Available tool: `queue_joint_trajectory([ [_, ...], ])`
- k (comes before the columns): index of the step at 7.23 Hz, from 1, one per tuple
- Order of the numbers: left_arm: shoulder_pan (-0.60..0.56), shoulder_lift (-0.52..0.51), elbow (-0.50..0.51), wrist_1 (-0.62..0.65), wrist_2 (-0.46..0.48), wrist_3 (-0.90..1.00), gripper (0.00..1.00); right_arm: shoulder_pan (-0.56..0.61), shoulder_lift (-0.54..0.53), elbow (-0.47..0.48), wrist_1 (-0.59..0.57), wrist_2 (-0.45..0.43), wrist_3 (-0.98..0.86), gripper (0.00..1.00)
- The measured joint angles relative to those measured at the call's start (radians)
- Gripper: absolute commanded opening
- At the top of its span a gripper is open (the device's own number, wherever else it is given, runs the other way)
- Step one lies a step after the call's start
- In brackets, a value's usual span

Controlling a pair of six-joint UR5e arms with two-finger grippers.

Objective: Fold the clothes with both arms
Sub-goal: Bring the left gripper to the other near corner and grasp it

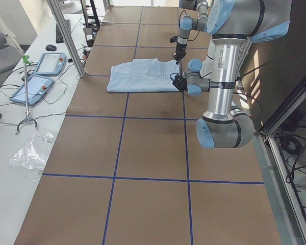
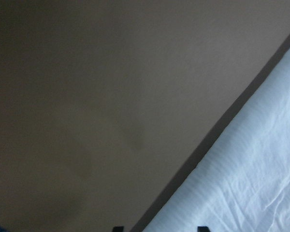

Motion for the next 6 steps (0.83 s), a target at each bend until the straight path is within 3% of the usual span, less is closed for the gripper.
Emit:
queue_joint_trajectory([
  [6, 0.024, -0.017, 0.025, 0.027, 0.003, -0.002, 0.49, 0.001, -0.003, 0.001, 0.000, 0.000, -0.001, 0.00],
])
